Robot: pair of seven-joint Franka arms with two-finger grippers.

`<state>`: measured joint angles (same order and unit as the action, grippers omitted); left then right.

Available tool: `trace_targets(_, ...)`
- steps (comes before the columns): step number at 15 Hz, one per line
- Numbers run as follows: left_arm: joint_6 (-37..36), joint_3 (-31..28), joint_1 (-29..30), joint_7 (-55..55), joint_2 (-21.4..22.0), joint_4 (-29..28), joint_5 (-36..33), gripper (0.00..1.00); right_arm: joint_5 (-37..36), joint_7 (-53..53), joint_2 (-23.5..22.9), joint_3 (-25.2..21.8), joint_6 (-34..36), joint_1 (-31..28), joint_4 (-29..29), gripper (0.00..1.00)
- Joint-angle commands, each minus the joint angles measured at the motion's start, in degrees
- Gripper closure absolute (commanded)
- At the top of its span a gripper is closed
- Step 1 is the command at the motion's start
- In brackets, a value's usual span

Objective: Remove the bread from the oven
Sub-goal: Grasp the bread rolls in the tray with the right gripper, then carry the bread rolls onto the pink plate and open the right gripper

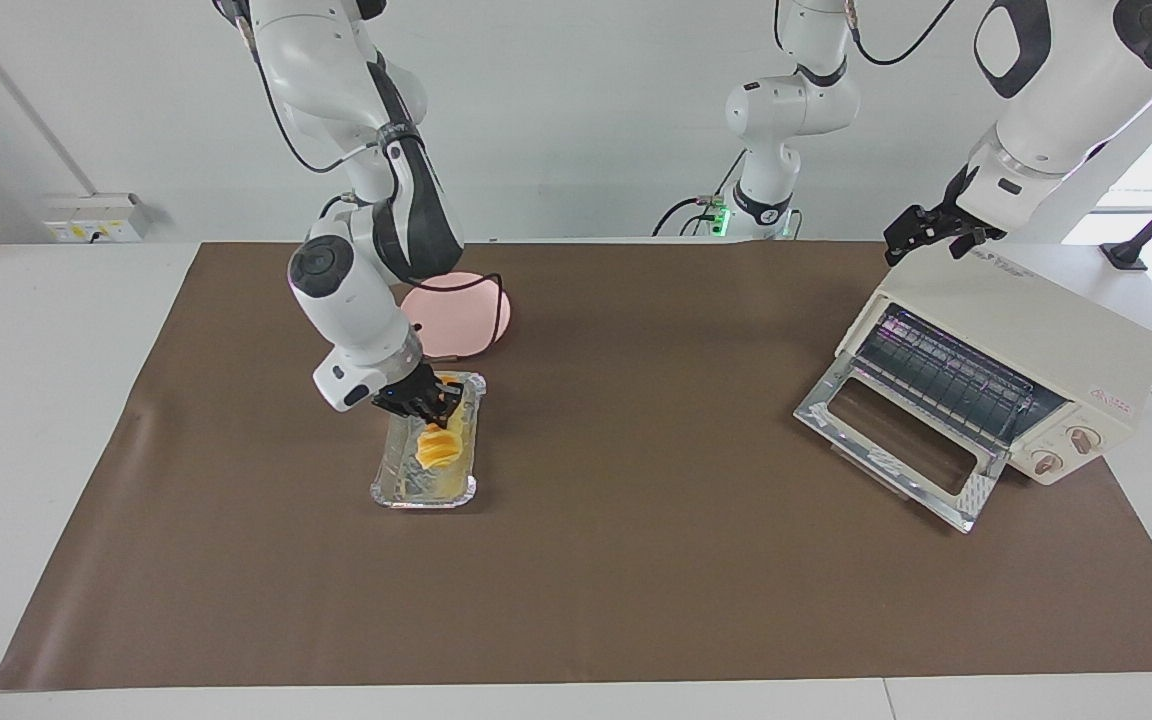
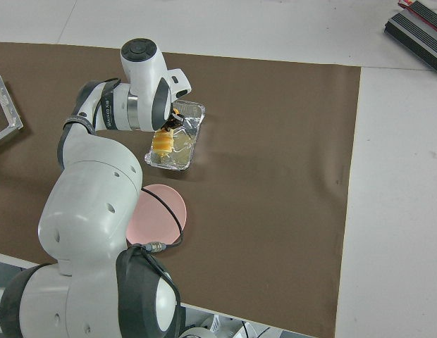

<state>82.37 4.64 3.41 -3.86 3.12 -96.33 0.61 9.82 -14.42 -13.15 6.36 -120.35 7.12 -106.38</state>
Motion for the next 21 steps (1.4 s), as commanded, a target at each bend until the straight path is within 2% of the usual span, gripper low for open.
trace_targets(1,0.7,0.7,0.7,0.3,0.9,-0.6,-0.9,0.0,0.2,-0.4,6.2,0.3,7.0,-0.5,-1.8,1.0)
trace_targets(3,0.7,0.7,0.8,0.3,0.9,-0.6,-0.9,0.0,0.2,-1.0,11.6,0.4,13.3,0.1,-5.7,1.0)
trace_targets(4,0.7,0.7,0.7,0.3,0.9,-0.6,-0.9,0.0,0.2,-1.5,15.1,0.4,13.5,0.4,-9.8,1.0)
trace_targets(7,0.7,0.7,0.7,0.3,0.9,-0.6,-0.9,0.0,0.2,-2.1,23.9,0.5,10.1,2.4,-23.5,1.0)
trace_targets(11,0.7,0.7,0.7,0.3,0.9,-0.6,-0.9,0.0,0.2,-4.6,30.7,0.5,2.3,6.4,-37.4,1.0)
trace_targets(14,0.7,0.7,0.7,0.3,0.9,-0.6,-0.9,0.0,0.3,-4.7,31.3,0.5,-2.0,7.6,-41.5,1.0)
trace_targets(18,0.7,0.7,0.8,0.3,0.9,-0.6,-0.9,0.0,0.4,-5.0,29.2,0.5,-8.4,9.1,-45.1,1.0)
trace_targets(21,0.7,0.7,0.8,0.3,0.9,-0.6,-0.9,0.0,1.0,-7.7,28.0,0.5,-11.0,11.2,-45.8,1.0)
